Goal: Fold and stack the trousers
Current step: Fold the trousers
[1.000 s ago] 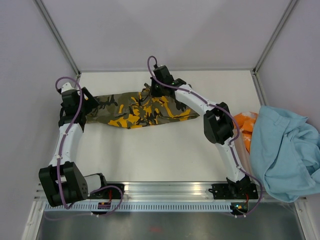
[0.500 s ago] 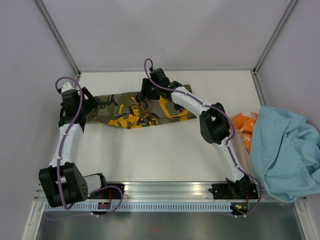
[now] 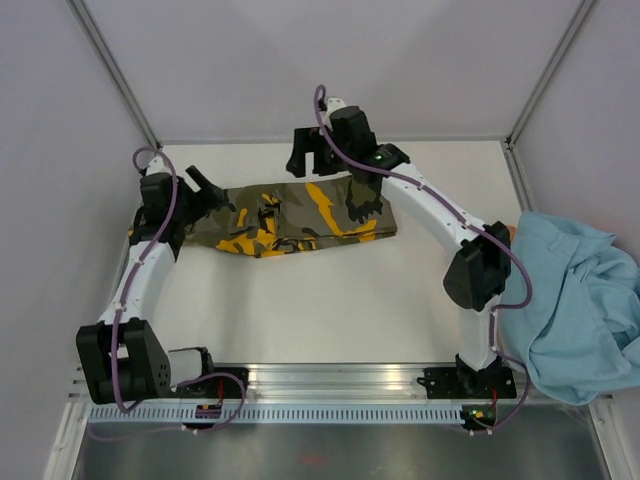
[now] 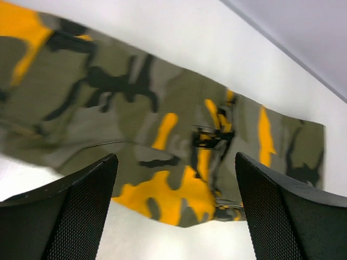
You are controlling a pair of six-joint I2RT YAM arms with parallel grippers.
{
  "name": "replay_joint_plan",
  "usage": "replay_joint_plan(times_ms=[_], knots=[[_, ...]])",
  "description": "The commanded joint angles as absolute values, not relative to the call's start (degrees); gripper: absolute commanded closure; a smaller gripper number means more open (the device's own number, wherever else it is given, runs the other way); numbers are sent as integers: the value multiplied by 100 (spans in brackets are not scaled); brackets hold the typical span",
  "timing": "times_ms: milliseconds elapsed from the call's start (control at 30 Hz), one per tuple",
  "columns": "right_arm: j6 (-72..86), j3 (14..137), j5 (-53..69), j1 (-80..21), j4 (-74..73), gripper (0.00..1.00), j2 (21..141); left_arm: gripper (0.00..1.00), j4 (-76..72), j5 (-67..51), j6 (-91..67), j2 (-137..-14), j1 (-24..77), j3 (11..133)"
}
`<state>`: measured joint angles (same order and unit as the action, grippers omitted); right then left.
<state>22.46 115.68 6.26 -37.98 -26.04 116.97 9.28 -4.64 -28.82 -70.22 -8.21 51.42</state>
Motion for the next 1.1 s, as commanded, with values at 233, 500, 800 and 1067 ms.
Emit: replay_joint_plan(times_ms=[233,500,800,1067], knots=[[2146,8546,-114,-1715,-1934,2,10442,8,703,-871,-3577,-9358,939,7268],[2013,7787,957,-879,-1003,2,10819,9,1819,798,-3173,-10819,1512,8446],[1987,7962,1336,-835,-457,2,11548,14,1687,826,-3059,-11530,1564,8631],[2012,8042,1722,-835,-422,3,12041,31,1933,1247,-3006,-12040,1775,8639]])
